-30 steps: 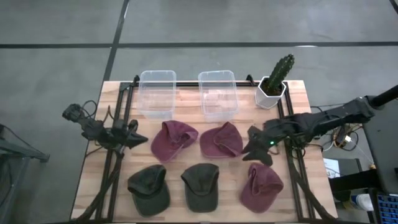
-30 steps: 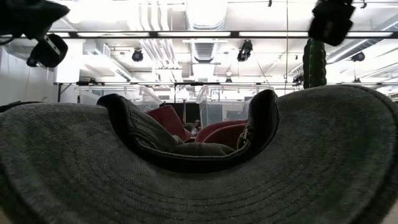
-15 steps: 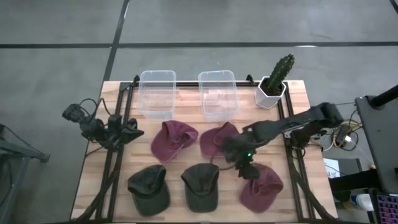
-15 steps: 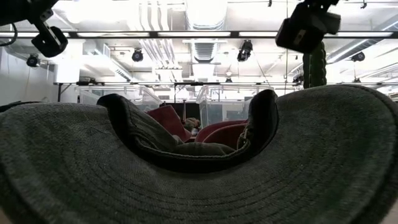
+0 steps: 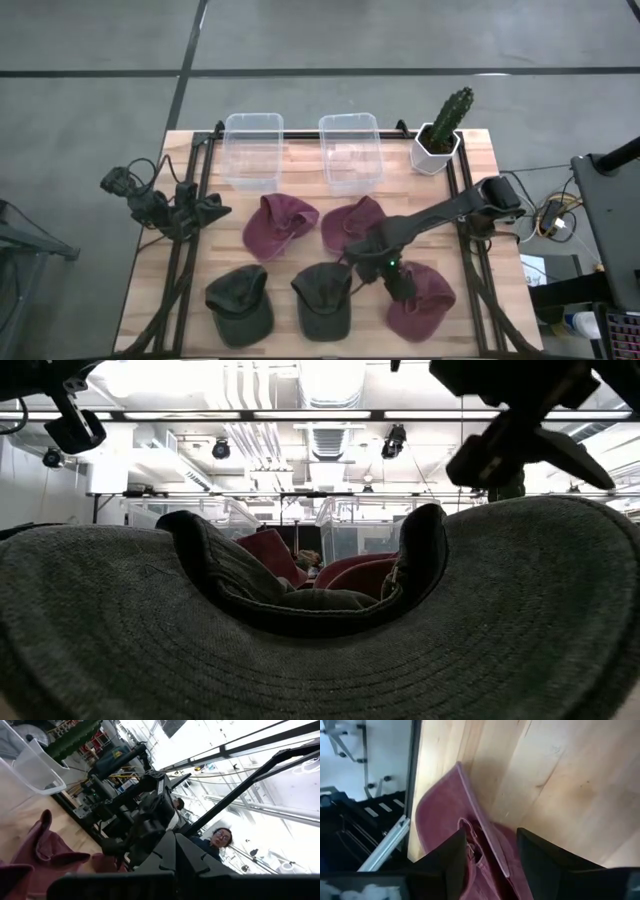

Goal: Pick & Place hat
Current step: Put the bottom right red cap into the right transparent bin

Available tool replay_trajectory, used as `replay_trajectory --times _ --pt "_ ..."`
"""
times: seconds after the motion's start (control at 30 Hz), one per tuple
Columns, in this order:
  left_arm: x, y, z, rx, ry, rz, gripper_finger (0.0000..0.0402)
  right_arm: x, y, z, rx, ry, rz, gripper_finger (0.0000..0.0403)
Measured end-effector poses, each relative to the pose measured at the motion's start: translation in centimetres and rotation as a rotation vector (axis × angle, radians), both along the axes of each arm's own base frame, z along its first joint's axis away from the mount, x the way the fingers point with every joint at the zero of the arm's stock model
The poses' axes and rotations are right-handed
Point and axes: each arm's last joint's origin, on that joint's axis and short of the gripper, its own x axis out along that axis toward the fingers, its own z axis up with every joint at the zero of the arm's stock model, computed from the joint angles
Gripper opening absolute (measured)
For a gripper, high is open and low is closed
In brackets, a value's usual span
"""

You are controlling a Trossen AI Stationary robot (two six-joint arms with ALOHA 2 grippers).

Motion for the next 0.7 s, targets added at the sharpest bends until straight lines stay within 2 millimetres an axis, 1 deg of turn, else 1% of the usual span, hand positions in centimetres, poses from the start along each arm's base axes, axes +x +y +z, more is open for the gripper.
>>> replay_trajectory --times 0.13,0.3,0.43,0.7 --pt "0.1 0.0 -0.1 0.004 0.009 0.004 0.0000 0.0 0.8 -0.7 -0.002 0.014 0.034 0.0168" --pt "0.2 0.0 -0.1 -0.019 0.022 0.025 0.0000 -0.6 1.9 -1.1 0.001 0.019 0.078 0.0169" --pt "0.2 0.0 -0.2 -0.001 0.025 0.034 0.0000 -0.8 2.5 -1.4 -0.013 0.004 0.101 0.0169" --pt "0.2 0.0 -0.2 -0.025 0.028 0.044 0.0000 -1.0 2.6 -2.5 -0.027 0.014 0.052 0.0157"
